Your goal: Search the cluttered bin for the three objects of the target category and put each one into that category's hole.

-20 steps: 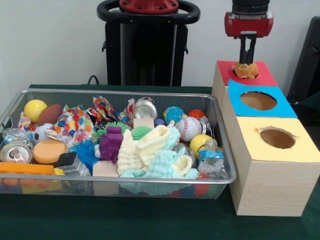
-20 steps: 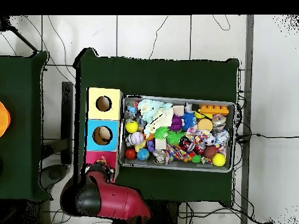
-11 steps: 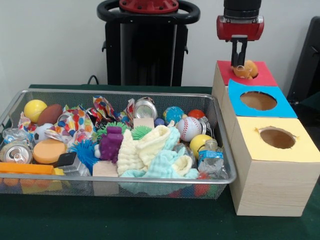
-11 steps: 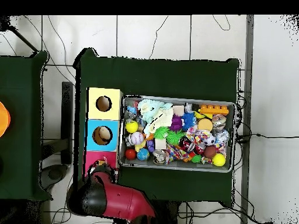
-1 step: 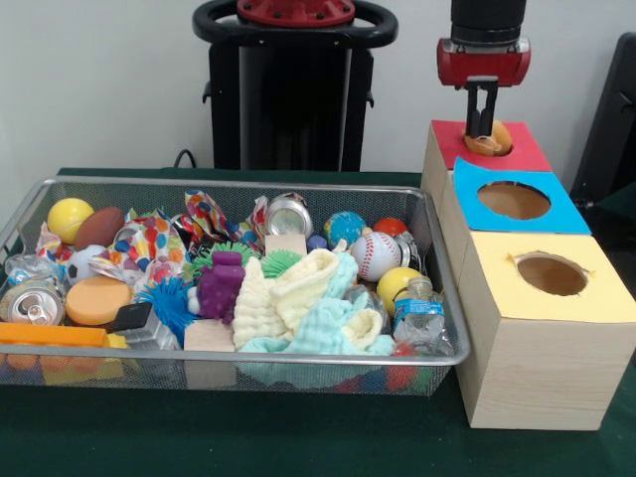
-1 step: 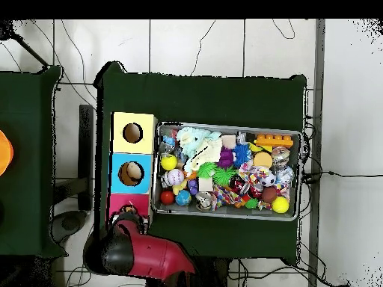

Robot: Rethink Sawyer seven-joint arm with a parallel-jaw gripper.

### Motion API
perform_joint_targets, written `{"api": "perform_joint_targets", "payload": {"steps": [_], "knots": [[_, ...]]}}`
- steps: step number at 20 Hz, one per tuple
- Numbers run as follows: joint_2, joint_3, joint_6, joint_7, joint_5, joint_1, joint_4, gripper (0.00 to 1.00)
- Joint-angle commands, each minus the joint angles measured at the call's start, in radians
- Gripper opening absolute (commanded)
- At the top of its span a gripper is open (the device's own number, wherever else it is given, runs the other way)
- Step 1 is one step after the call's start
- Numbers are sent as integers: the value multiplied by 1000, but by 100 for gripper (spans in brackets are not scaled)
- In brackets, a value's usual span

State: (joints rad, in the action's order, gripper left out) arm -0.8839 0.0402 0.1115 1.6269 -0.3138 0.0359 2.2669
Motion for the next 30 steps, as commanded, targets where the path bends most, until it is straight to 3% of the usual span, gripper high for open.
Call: {"api": "perform_joint_targets", "payload": {"steps": [1,6,12,21,24,30], "knots": [[66,108,-98,267,-17,-15,26,0],[166,150,-243,316,4,-25,23,0],[238,158,-327,312,23,-29,4,0],[264,91,-245,254,-12,24,-26,0],[296,88,-246,240,-3,19,-38,0],[283,81,-207,223,-5,15,-42,0]]}}
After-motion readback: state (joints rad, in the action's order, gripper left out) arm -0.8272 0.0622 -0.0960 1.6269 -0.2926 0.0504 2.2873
